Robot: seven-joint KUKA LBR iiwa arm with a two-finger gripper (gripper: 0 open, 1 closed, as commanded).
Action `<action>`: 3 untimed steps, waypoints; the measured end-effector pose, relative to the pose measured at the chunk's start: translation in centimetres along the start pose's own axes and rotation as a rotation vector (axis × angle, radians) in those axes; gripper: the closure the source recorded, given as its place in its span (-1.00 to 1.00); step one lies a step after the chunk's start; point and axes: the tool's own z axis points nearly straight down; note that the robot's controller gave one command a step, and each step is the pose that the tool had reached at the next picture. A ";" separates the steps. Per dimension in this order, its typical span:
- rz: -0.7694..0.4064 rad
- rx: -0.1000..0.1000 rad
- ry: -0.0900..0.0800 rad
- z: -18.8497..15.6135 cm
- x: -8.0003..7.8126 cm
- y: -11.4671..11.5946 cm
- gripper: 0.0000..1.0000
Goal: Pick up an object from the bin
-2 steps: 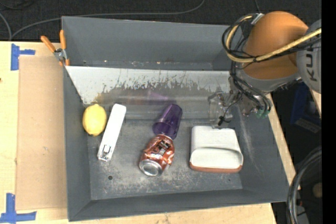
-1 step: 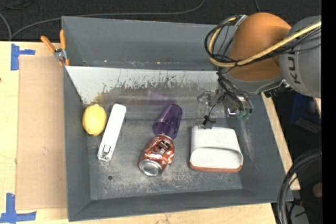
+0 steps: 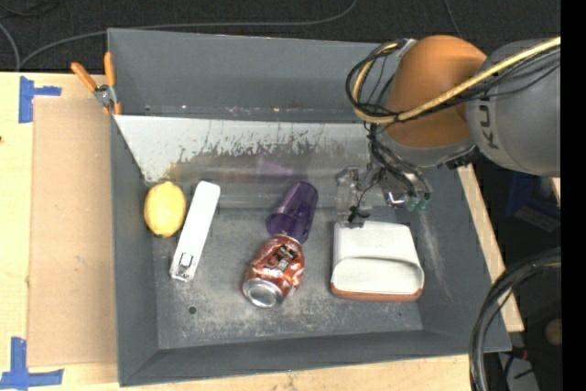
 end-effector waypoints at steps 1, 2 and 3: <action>0.083 0.000 -0.012 -4.4 3.0 -1.4 1.00; -0.076 -0.002 -0.001 3.8 0.6 1.5 1.00; -0.094 0.000 -0.008 1.6 3.8 1.7 -1.00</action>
Offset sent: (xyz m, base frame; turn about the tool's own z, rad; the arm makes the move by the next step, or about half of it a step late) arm -0.0045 0.0195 -0.0540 -0.1044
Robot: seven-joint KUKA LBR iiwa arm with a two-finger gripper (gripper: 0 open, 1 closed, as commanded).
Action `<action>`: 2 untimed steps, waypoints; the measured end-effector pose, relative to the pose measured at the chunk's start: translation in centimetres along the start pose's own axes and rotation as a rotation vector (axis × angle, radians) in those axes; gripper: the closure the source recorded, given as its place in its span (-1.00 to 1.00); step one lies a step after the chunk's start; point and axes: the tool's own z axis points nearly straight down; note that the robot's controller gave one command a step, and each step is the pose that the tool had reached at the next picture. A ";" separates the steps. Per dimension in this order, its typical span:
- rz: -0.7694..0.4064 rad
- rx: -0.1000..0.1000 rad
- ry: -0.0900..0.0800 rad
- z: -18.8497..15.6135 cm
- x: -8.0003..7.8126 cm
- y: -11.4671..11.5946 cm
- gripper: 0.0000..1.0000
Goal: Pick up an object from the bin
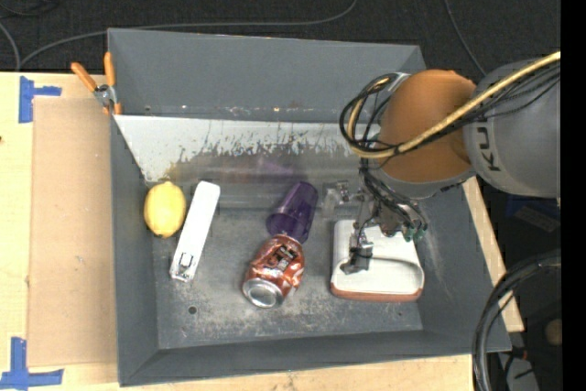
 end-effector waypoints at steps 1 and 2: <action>0.001 0.001 -0.004 -0.6 0.4 0.0 -1.00; -0.082 -0.001 0.003 4.1 7.7 -2.1 -1.00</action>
Offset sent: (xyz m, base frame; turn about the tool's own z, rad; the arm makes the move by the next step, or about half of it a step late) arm -0.0709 -0.0327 -0.0383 -0.0847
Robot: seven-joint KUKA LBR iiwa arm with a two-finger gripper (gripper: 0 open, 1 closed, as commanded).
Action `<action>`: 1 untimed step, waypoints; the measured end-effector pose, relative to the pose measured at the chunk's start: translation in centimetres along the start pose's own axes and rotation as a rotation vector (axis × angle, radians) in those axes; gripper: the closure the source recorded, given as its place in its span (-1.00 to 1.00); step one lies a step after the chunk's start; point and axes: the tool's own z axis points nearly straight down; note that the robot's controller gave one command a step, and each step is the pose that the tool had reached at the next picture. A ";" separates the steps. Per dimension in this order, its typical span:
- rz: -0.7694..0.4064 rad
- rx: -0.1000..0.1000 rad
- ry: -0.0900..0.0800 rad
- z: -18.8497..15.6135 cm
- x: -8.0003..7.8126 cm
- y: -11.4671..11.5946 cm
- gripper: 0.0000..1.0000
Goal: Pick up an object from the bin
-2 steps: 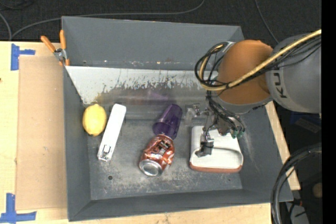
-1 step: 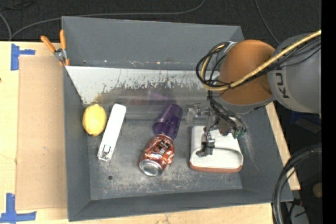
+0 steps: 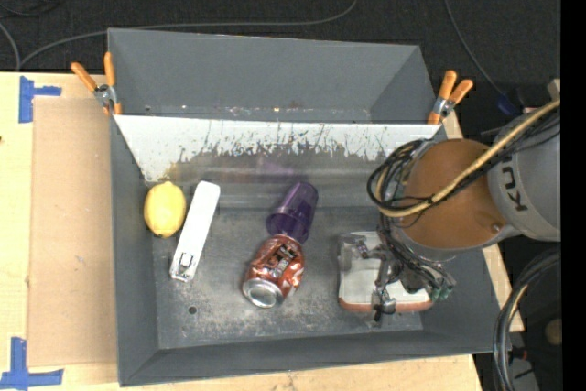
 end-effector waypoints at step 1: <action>-0.193 0.004 -0.019 1.5 -7.3 -1.5 1.00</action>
Offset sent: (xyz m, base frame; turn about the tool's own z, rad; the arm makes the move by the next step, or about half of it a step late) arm 0.0000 0.0000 0.0000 0.0000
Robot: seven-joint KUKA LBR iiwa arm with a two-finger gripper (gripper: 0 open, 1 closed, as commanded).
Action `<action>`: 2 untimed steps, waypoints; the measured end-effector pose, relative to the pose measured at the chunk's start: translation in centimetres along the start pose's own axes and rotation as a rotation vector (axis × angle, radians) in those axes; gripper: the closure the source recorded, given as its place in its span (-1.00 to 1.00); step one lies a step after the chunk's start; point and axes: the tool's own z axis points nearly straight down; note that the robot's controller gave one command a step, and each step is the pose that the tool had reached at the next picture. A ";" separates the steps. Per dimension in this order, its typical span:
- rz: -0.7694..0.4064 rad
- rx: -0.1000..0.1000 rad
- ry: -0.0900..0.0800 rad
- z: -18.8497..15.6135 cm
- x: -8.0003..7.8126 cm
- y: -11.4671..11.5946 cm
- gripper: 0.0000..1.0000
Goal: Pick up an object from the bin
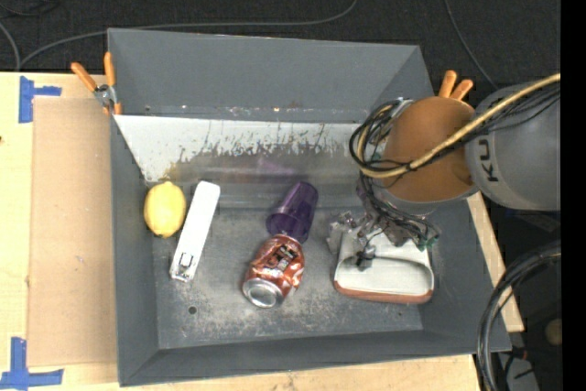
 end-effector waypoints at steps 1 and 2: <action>0.001 0.000 0.000 0.0 0.0 0.0 1.00; 0.013 -0.004 0.004 -8.8 -0.6 0.1 1.00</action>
Offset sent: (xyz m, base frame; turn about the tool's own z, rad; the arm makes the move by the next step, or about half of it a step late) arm 0.0053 0.0012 0.1046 0.0176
